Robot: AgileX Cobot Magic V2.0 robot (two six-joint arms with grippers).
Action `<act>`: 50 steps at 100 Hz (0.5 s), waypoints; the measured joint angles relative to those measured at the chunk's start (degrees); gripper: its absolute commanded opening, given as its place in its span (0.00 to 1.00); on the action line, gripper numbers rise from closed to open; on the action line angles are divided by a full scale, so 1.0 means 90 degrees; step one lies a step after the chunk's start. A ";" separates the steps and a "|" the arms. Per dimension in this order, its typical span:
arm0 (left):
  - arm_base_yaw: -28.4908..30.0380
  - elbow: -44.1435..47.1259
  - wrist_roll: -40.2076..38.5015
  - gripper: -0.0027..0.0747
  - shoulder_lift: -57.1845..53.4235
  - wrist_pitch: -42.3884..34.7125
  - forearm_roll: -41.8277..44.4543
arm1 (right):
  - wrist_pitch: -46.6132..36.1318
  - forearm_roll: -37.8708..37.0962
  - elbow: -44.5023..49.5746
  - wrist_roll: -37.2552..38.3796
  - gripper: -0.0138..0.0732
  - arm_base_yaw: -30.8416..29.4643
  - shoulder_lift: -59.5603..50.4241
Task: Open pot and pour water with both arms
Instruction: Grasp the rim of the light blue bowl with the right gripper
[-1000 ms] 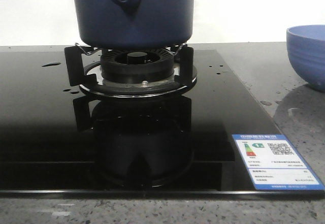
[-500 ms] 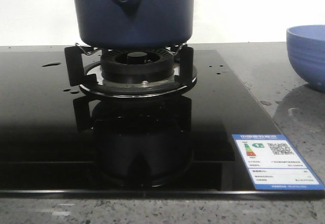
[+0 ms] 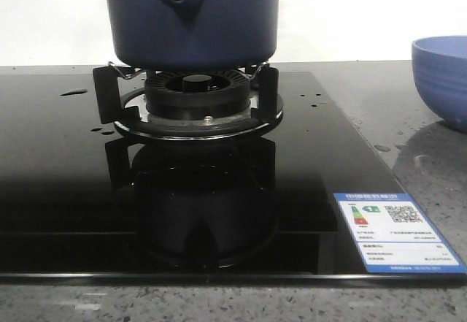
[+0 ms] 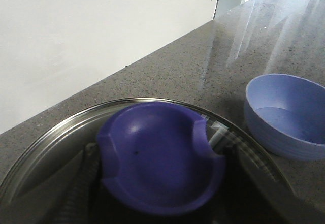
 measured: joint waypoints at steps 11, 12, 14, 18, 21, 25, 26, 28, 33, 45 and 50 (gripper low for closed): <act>0.0000 0.0000 0.0011 0.52 -0.0013 0.0000 0.0000 | 0.0015 0.0000 -0.0024 0.0000 0.68 0.0000 0.0031; 0.0000 0.0000 0.0011 0.52 -0.0013 0.0000 0.0000 | 0.0015 0.0000 -0.0036 0.0000 0.68 0.0000 0.0045; 0.0000 0.0000 0.0011 0.52 -0.0029 0.0000 0.0015 | 0.0030 0.0000 -0.0055 0.0000 0.68 0.0000 0.0057; 0.0000 0.0000 0.0011 0.52 -0.0056 0.0000 0.0026 | 0.0056 0.0000 -0.0089 0.0000 0.68 0.0000 0.0111; 0.0000 0.0000 0.0011 0.52 -0.0089 0.0000 0.0032 | 0.0088 0.0000 -0.0124 0.0000 0.68 0.0000 0.0161; 0.0026 0.0011 0.0011 0.52 -0.0161 0.0000 0.0050 | 0.0125 -0.0032 -0.0195 0.0000 0.68 0.0000 0.0257; 0.0043 0.0011 0.0011 0.52 -0.0174 0.0000 0.0062 | 0.0137 -0.0045 -0.0221 0.0000 0.68 0.0000 0.0298; 0.0076 0.0011 0.0011 0.52 -0.0213 0.0013 0.0060 | 0.0159 -0.0064 -0.0268 0.0000 0.68 0.0000 0.0340; 0.0182 0.0011 0.0011 0.52 -0.0324 0.0027 0.0060 | 0.0246 -0.0181 -0.0398 0.0000 0.68 0.0000 0.0536; 0.0586 0.0011 0.0013 0.52 -0.0623 0.0036 0.0060 | 0.0506 -0.0553 -0.0832 0.0346 0.68 0.0000 0.1071; 0.0771 0.0011 0.0013 0.52 -0.0744 0.0036 0.0060 | 0.0632 -0.0775 -0.1058 0.0603 0.68 0.0000 0.1330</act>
